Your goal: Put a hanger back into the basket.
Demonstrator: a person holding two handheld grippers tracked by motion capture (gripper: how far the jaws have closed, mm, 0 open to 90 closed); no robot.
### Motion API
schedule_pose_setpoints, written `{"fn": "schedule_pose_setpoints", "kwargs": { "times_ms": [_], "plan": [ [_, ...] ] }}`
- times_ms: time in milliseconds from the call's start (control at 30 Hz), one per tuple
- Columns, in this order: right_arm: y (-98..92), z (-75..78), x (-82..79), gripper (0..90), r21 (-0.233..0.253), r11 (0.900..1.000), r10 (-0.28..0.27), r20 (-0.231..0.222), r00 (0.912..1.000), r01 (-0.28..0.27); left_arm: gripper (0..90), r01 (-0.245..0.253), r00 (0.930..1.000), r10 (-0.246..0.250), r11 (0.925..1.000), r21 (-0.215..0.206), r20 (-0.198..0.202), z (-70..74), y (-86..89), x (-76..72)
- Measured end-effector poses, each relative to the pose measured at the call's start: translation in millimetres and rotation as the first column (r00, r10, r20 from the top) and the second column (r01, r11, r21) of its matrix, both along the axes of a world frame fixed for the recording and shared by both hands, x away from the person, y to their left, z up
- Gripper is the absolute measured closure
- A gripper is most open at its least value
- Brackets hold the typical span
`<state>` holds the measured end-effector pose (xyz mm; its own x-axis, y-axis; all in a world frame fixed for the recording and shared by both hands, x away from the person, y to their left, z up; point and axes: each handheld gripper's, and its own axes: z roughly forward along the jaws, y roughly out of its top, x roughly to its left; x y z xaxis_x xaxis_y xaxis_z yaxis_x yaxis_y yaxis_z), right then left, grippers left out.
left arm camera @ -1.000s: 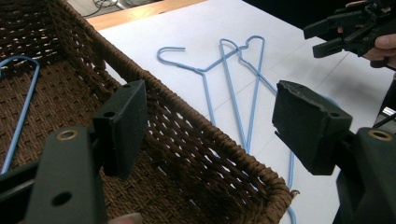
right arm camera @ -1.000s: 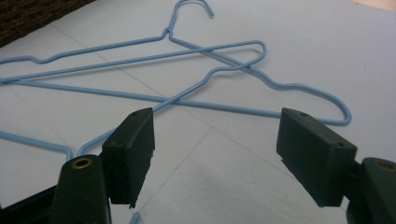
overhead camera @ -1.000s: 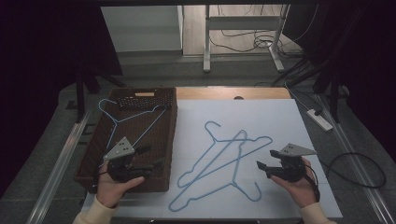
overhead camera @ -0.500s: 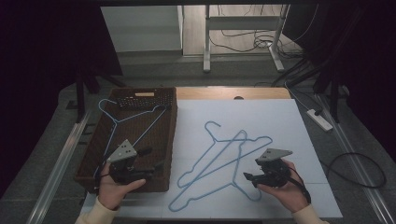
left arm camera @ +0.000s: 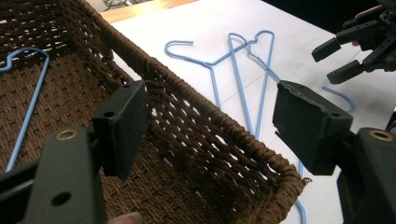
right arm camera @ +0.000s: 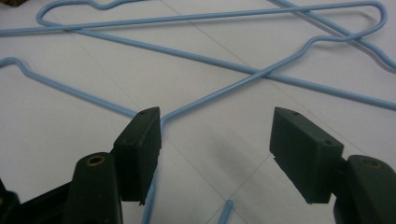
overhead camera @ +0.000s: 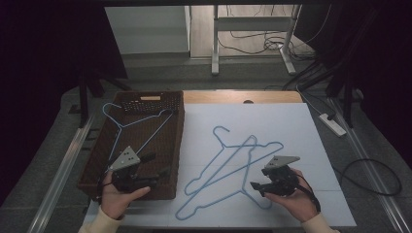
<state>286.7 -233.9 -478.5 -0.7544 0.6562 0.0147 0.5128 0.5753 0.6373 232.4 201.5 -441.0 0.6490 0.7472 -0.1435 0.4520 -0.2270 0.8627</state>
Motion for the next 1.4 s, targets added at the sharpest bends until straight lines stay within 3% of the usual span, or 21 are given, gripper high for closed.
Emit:
{"fn": "schedule_pose_setpoints", "kwargs": {
  "times_ms": [333,633,667,767,867,1067,1333,1400],
  "plan": [
    [6.9,-4.6,-3.8,36.4,-0.034,0.999,0.015,-0.039,0.9991,-0.017,27.2,0.005,1.0,-0.005,1.0,0.004,-0.002,-0.5,-0.8,0.3],
    [21.9,-10.6,-12.8,40.2,-0.123,0.991,0.045,-0.111,0.9927,-0.059,27.1,0.004,1.0,-0.004,1.0,0.003,-0.004,-0.8,0.0,0.4],
    [25.8,-12.8,-14.2,41.8,-0.146,0.987,0.054,-0.136,0.9892,-0.073,27.0,0.003,1.0,-0.003,1.0,0.003,-0.003,-0.9,0.0,0.4],
    [28.6,-14.1,-15.1,44.0,-0.172,0.982,0.053,-0.148,0.9876,-0.078,27.1,0.002,1.0,-0.002,1.0,0.001,-0.003,-0.7,0.2,0.0],
    [34.2,-15.4,-16.6,50.8,-0.223,0.971,0.046,-0.17,0.9844,-0.084,27.0,0.001,1.0,-0.001,1.0,0.001,0.001,0.0,0.7,-0.4],
    [42.3,-18.3,-16.3,60.0,-0.282,0.955,0.035,-0.195,0.9802,-0.09,27.1,0.002,1.0,-0.002,1.0,0.004,0.003,0.7,-0.2,-1.3],
    [57.1,-16.8,-10.0,68.3,-0.368,0.928,-0.045,-0.259,0.9648,-0.056,27.1,0.009,0.9999,-0.009,0.9999,0.007,0.005,1.7,-3.2,-1.9],
    [59.7,-16.2,-7.1,77.1,-0.378,0.925,-0.068,-0.276,0.9587,-0.043,27.1,0.01,0.9999,-0.01,0.9999,0.008,0.005,1.6,-3.7,-2.2]
  ]
}}
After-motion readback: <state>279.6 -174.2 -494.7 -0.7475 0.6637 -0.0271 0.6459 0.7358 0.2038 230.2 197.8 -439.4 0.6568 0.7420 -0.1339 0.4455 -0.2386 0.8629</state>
